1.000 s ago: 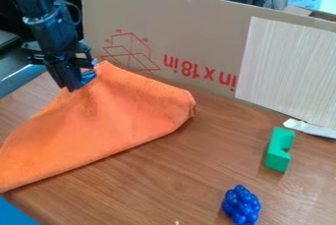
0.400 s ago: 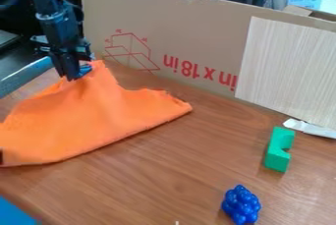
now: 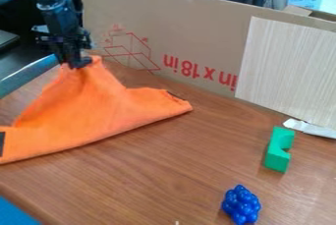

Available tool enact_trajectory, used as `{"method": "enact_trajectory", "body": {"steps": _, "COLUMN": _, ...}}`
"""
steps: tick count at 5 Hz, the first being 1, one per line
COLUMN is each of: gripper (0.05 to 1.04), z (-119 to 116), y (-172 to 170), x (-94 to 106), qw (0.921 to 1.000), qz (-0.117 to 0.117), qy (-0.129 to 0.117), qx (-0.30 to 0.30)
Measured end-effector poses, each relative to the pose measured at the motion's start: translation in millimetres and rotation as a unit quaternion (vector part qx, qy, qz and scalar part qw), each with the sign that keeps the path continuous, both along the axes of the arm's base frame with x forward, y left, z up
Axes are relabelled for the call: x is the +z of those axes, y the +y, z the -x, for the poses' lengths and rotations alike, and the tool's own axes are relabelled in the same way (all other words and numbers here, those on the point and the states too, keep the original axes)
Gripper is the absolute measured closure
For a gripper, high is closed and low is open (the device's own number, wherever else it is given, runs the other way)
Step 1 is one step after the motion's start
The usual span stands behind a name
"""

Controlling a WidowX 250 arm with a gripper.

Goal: Fold the cloth from bottom right to top left

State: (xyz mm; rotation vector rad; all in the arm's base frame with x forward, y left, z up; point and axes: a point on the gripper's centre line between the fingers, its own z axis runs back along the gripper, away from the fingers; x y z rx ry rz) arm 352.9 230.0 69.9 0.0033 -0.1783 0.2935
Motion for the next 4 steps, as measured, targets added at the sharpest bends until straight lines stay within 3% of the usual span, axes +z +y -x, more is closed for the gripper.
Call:
{"method": "enact_trajectory", "body": {"steps": 2, "gripper": 0.297, "z": 7.5, "y": -4.2, "x": -7.0, "qw": 0.9999, "qz": 0.015, "qy": 0.007, "qx": -0.001}}
{"method": "enact_trajectory", "body": {"steps": 3, "gripper": 0.089, "z": 10.1, "y": 0.5, "x": 16.3, "qw": 0.9995, "qz": 0.020, "qy": -0.023, "qx": 0.011}}
{"method": "enact_trajectory", "body": {"steps": 4, "gripper": 0.083, "z": 18.0, "y": 12.5, "x": 43.6, "qw": 0.9969, "qz": 0.038, "qy": -0.055, "qx": 0.042}}
